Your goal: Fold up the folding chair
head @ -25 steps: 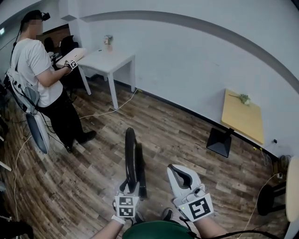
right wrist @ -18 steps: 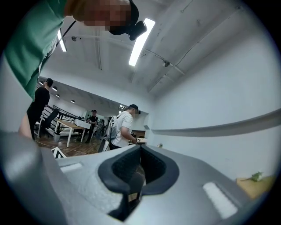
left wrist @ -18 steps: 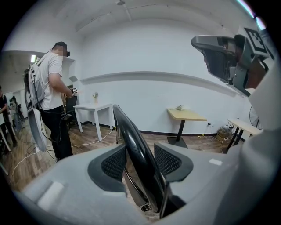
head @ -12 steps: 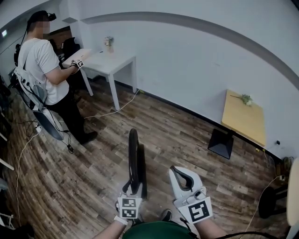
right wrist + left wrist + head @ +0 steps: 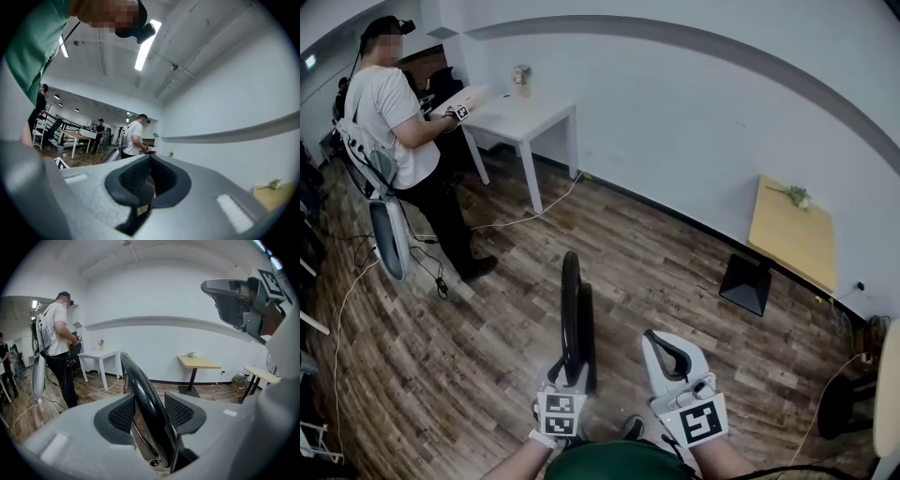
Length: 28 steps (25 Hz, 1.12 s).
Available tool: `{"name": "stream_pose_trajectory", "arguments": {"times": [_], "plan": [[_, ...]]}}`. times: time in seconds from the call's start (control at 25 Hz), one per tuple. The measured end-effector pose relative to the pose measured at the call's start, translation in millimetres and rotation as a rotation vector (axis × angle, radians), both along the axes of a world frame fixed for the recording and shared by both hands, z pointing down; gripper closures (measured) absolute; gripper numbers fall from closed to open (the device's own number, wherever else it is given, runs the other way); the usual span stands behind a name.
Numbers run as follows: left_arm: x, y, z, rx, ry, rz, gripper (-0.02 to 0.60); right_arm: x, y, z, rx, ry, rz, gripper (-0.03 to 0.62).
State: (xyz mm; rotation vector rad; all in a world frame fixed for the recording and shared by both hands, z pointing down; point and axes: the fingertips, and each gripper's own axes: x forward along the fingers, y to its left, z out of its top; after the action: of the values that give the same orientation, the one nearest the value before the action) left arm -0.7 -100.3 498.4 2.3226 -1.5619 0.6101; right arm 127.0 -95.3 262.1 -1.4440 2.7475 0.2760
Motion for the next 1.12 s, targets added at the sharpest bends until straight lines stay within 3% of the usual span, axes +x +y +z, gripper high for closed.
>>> {"name": "stream_pose_trajectory", "arguments": {"times": [0.32, 1.12], "plan": [[0, 1, 1, -0.002, 0.005, 0.005, 0.373, -3, -3, 4, -0.036, -0.032, -0.022, 0.589], [11, 1, 3, -0.025, 0.014, 0.036, 0.373, -5, -9, 4, -0.023, 0.002, -0.021, 0.59]]}}
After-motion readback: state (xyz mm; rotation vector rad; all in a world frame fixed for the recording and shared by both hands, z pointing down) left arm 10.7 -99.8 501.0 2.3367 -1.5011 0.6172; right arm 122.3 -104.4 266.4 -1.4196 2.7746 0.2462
